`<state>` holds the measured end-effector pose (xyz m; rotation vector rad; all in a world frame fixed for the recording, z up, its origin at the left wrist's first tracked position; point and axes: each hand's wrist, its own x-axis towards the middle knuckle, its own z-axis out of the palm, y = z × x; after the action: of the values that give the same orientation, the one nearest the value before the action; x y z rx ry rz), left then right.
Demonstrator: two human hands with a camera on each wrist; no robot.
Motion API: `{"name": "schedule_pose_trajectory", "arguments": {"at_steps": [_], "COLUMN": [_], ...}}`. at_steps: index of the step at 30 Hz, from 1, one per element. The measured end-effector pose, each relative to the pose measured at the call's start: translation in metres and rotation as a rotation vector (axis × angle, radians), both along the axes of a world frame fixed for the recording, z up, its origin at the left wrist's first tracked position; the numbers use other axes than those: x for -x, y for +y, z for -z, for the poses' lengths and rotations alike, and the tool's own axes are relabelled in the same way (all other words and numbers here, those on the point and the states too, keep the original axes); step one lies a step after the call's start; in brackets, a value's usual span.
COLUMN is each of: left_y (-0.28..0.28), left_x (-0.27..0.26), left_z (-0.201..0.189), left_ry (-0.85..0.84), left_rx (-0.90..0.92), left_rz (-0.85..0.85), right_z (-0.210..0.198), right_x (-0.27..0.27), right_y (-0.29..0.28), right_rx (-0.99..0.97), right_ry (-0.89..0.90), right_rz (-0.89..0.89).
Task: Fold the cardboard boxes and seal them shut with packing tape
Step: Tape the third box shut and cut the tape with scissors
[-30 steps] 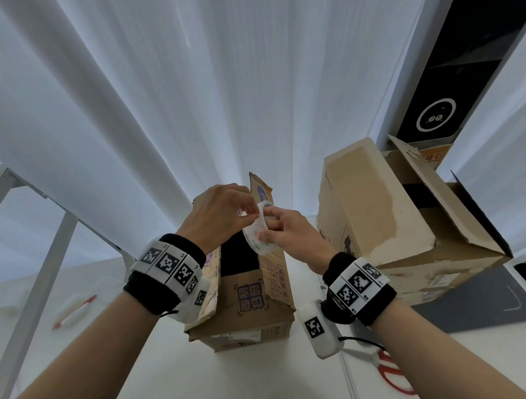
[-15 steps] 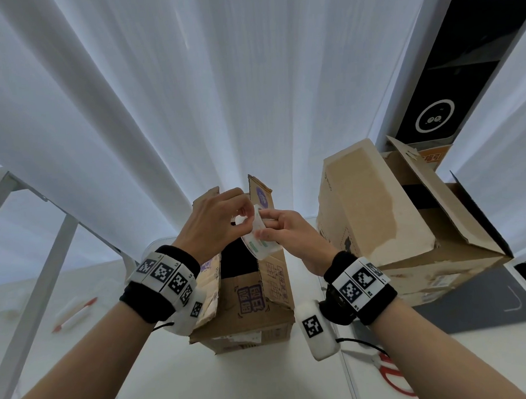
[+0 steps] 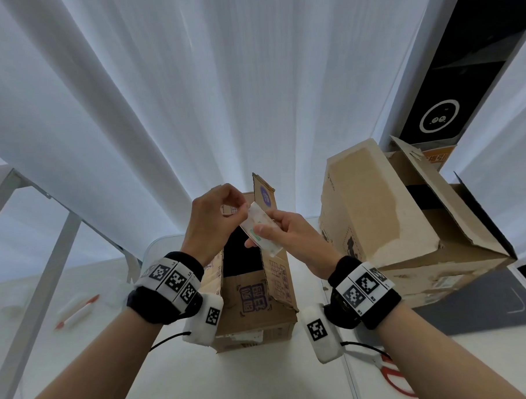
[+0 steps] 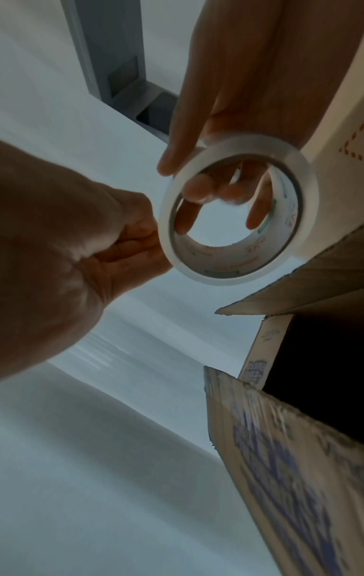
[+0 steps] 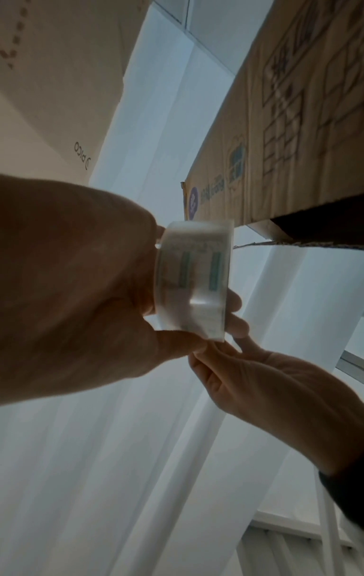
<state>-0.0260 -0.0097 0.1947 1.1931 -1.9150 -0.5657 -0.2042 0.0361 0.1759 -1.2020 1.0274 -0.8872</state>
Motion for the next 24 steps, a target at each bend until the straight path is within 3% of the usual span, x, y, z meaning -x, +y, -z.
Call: {"name": "schedule_pose_trajectory", "arguments": {"at_steps": [9, 14, 24], "left_y": [-0.006, -0.004, -0.010], "left_x": [-0.009, -0.011, 0.001], "left_z": [0.010, -0.002, -0.007], "left_ry": [-0.145, -0.018, -0.187], "left_rx": [-0.038, -0.202, -0.250], "left_rz": [0.098, 0.148, 0.057], "right_z": [0.007, 0.011, 0.017], "right_x": [0.002, 0.004, -0.004], "right_y": [0.002, 0.002, -0.007], "right_rx": [0.046, 0.074, 0.181], "right_ry": [0.077, 0.075, 0.250], "right_rz": [0.051, 0.043, 0.079]}}
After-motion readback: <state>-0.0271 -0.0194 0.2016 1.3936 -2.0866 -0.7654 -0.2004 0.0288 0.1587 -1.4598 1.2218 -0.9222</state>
